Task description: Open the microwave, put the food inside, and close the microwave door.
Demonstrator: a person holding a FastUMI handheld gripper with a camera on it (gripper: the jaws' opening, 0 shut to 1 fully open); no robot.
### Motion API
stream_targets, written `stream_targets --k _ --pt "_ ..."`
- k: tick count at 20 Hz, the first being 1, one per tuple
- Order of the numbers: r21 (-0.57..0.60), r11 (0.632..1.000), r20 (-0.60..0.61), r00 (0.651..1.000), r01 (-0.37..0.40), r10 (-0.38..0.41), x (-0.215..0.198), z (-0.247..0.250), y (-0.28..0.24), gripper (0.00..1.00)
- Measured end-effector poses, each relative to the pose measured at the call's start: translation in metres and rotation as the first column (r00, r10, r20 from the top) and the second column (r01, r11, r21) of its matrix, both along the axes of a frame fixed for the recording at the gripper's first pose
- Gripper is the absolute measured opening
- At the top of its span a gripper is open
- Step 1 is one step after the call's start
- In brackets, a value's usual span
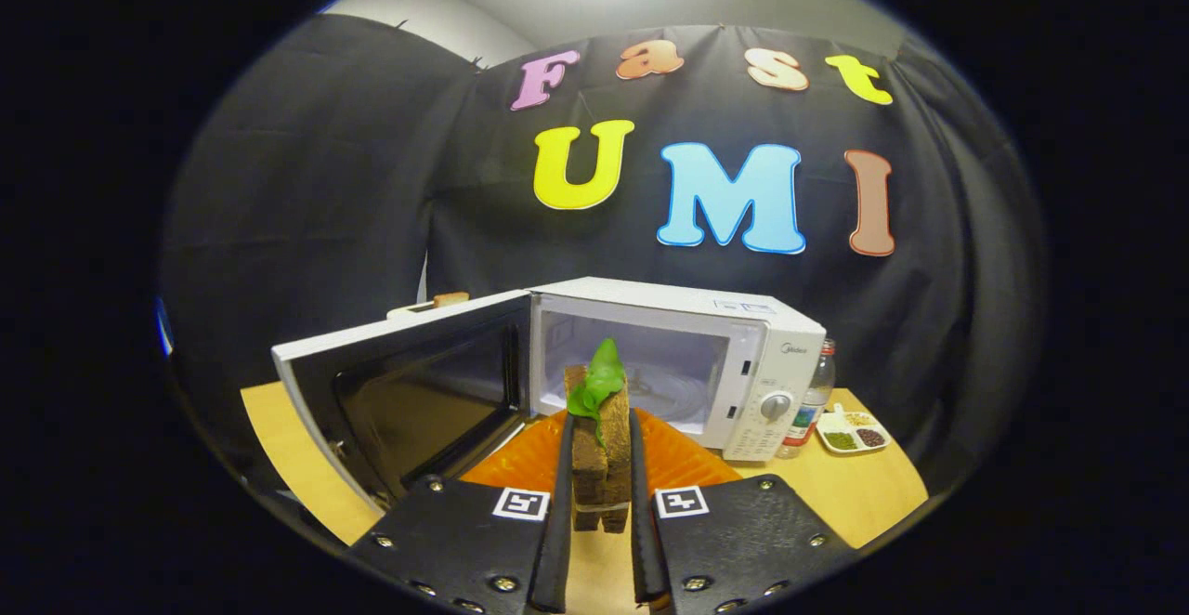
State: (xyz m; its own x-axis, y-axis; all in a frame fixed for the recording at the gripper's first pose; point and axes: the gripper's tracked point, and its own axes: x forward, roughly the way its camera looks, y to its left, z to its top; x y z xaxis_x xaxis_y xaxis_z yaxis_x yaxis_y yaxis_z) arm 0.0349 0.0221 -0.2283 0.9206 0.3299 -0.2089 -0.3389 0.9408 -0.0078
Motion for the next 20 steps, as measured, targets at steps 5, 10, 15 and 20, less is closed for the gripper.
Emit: stream_targets --k 5,10,15,20 --pt "0.182 0.974 -0.06 0.99 0.136 -0.127 0.075 -0.013 0.016 0.27" --pt "0.355 0.91 -0.19 0.969 0.215 -0.155 0.136 -0.038 0.035 0.27" --pt "0.493 0.824 -0.259 0.951 0.279 -0.167 0.194 -0.057 0.031 0.27" --pt "0.556 0.774 -0.259 0.948 0.301 -0.183 0.248 -0.069 0.025 0.27"
